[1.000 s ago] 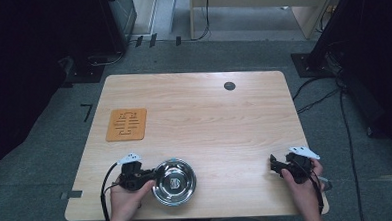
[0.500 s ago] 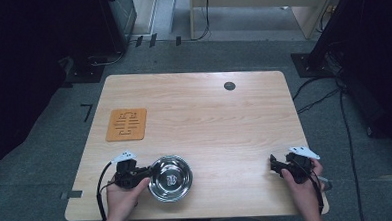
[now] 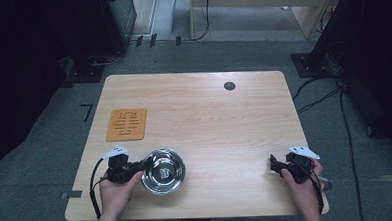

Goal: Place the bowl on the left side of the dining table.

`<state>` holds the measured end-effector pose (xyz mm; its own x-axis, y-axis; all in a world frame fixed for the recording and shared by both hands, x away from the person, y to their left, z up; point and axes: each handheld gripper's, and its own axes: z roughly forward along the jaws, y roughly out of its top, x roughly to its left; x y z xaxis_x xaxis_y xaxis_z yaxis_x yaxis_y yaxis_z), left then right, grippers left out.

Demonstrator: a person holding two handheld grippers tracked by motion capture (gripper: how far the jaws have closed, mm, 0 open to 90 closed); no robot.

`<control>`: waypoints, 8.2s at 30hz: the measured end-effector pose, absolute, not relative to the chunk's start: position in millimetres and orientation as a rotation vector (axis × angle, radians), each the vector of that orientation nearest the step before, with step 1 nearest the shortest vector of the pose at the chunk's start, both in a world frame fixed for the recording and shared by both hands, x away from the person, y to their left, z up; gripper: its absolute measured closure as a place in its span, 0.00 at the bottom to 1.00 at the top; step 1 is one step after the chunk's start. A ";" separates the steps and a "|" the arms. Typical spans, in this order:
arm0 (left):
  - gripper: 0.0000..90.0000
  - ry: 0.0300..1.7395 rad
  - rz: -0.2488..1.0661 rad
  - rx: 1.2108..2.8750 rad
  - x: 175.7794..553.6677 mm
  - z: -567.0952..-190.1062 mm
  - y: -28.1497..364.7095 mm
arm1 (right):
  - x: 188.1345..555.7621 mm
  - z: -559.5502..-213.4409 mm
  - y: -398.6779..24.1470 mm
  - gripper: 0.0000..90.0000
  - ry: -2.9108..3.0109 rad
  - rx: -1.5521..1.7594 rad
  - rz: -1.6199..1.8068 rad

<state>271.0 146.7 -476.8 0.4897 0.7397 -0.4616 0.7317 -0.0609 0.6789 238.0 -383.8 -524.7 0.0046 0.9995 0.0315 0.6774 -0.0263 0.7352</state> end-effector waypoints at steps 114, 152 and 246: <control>0.94 1.605 0.242 1.357 380.7 -470.8 217.0 | 238.0 -524.8 -384.0 0.18 1.725 1.755 0.790; 0.93 1.864 0.317 1.169 404.0 -500.8 237.6 | 238.0 -524.8 -384.0 0.18 1.725 1.755 0.790; 0.18 1.597 0.617 1.425 349.1 -470.4 209.8 | 238.0 -524.8 -383.9 0.18 1.725 1.755 0.789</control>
